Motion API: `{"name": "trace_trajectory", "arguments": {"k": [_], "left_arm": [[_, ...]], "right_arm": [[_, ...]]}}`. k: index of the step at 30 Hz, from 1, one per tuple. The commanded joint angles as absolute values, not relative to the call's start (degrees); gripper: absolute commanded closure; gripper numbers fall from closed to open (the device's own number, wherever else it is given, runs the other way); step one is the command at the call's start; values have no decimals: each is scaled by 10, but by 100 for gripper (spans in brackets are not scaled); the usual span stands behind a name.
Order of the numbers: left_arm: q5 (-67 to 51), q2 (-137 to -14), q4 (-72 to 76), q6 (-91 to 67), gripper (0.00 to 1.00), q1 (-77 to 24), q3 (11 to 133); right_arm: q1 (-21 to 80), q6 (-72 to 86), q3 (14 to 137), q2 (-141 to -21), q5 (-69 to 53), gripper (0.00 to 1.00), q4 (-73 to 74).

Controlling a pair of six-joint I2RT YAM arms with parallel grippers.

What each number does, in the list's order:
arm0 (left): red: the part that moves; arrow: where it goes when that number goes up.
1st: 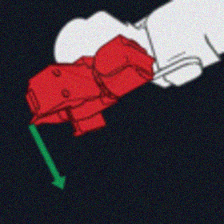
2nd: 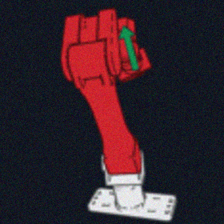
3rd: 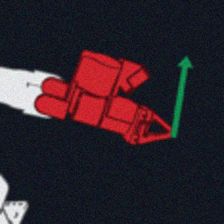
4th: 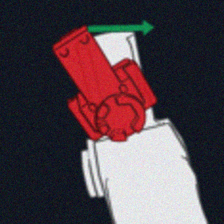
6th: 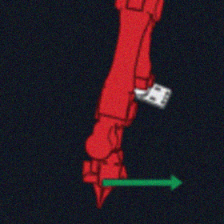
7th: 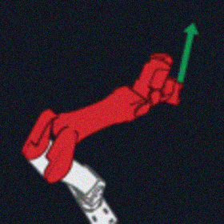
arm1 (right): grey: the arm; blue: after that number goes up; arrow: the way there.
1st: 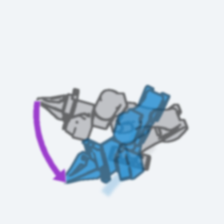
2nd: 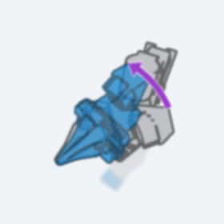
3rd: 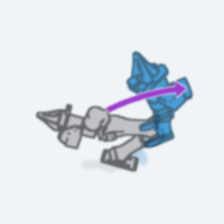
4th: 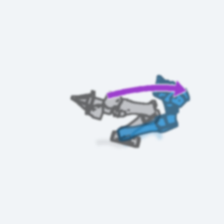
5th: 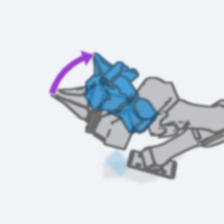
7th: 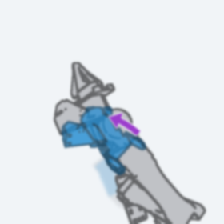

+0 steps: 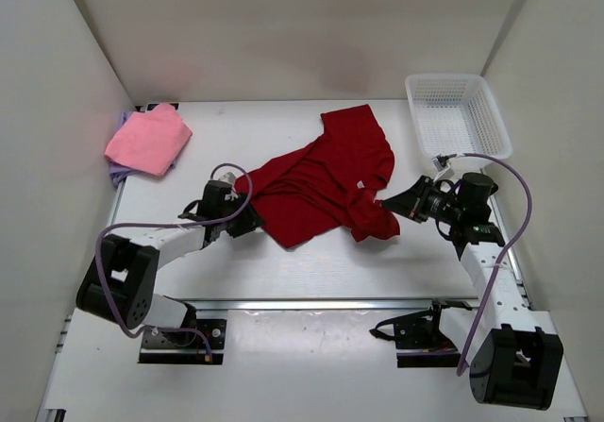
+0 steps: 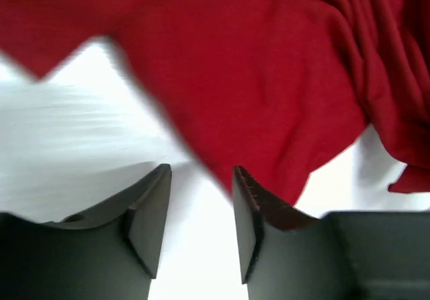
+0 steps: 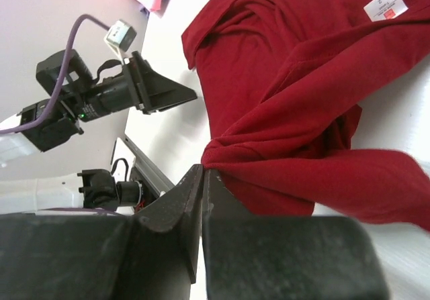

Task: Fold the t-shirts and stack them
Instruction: Flatten out the tshirt

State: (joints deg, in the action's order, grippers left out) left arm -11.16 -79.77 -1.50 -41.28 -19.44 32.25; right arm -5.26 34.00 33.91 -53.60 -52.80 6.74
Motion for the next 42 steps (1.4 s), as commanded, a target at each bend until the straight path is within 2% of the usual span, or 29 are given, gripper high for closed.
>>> {"name": "trace_trajectory", "arguments": {"k": [1,3,7,9,11,14,16,19,21,23,25,29,31,32,33,35,37,42], "left_arm": [[-127,-815,60,-435,52,-220,345],[-129,-835,72,-444,63,-227,348],[-113,-875,69,-444,93,-237,372],[-104,-882,48,-433,100,-242,386],[-91,-872,21,-418,95,-243,392],[-86,-834,0,-413,76,-229,363],[-98,-801,18,-420,60,-210,334],[-84,-759,11,-425,47,-208,311],[-83,-766,12,-428,51,-210,309],[-87,-783,20,-432,61,-218,312],[-88,-813,35,-441,61,-227,316],[-92,-863,51,-450,68,-236,334],[-99,-879,53,-452,67,-238,344],[-94,-879,51,-452,71,-238,345],[-95,-873,54,-452,85,-240,343],[-91,-852,47,-455,99,-233,342],[-84,-816,0,-437,100,-229,352],[-48,-742,-263,-322,100,-206,485]], "right_arm": [[-46,330,335,-517,-538,99,57],[-40,336,326,-517,-539,100,50],[-36,343,322,-510,-539,99,40],[-40,337,325,-507,-540,100,49],[-48,332,326,-505,-543,100,52],[-47,329,323,-498,-546,100,60],[-41,328,322,-502,-544,100,57],[-36,332,315,-507,-546,100,47],[-29,336,306,-506,-541,99,42],[-29,336,312,-511,-541,100,42],[-25,335,314,-506,-539,100,43],[-18,335,310,-508,-533,100,44],[-18,338,313,-510,-534,100,41],[-20,333,312,-508,-533,100,45],[-20,338,310,-505,-532,100,45],[-21,336,309,-507,-533,100,47],[-14,326,311,-509,-531,100,54],[12,279,327,-478,-510,100,129]]}}
